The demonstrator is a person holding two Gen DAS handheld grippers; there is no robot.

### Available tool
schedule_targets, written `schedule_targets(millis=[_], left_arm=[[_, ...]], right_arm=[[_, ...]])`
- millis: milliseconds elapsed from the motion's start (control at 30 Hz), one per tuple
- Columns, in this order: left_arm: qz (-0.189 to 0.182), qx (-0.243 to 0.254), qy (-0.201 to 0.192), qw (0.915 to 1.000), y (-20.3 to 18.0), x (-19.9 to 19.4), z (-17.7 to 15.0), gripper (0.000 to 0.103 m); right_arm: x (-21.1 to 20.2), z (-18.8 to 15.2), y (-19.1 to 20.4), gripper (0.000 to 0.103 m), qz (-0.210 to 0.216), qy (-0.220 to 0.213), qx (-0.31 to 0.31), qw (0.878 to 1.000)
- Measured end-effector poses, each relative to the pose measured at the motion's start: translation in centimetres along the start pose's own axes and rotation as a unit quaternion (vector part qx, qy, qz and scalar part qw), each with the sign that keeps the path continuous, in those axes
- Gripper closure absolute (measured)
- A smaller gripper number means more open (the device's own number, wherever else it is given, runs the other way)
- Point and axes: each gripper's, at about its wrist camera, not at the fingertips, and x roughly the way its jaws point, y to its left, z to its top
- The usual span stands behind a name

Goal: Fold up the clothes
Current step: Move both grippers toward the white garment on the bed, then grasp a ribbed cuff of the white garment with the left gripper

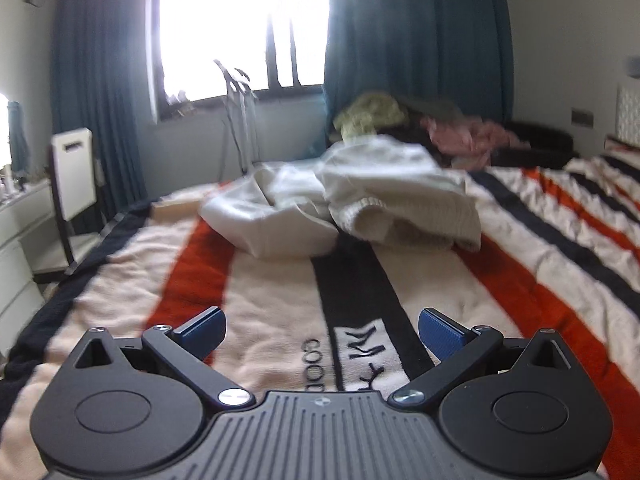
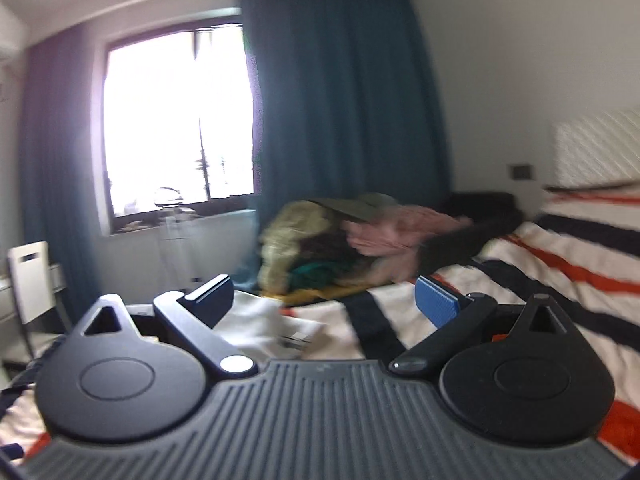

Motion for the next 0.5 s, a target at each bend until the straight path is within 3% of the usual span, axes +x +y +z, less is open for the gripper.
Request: schedule_targets(millis=[100, 233, 367, 500], left_arm=[[-0.007, 0.001, 0.017, 0.9998, -0.5, 3.0, 0.5, 0.000], [-0.018, -0.022, 0.002, 0.9996, -1.2, 8.8, 2.3, 0.000], [-0.009, -0.066, 0.019, 0.9976, -1.8, 14.9, 3.7, 0.002], [-0.016, -0.082, 0.010, 0.9965, -2.5, 19.7, 4.9, 0.006]], right_arm=[[1.3, -1.7, -0.6, 0.004, -0.013, 0.022, 0.010, 1.000], [3.0, -3.9, -1.4, 0.004, -0.030, 0.052, 0.023, 0.998], [4.8, -6.1, -2.2, 0.004, -0.047, 0.082, 0.037, 0.995], [7.1, -7.4, -2.6, 0.004, -0.041, 0.103, 0.059, 0.992]])
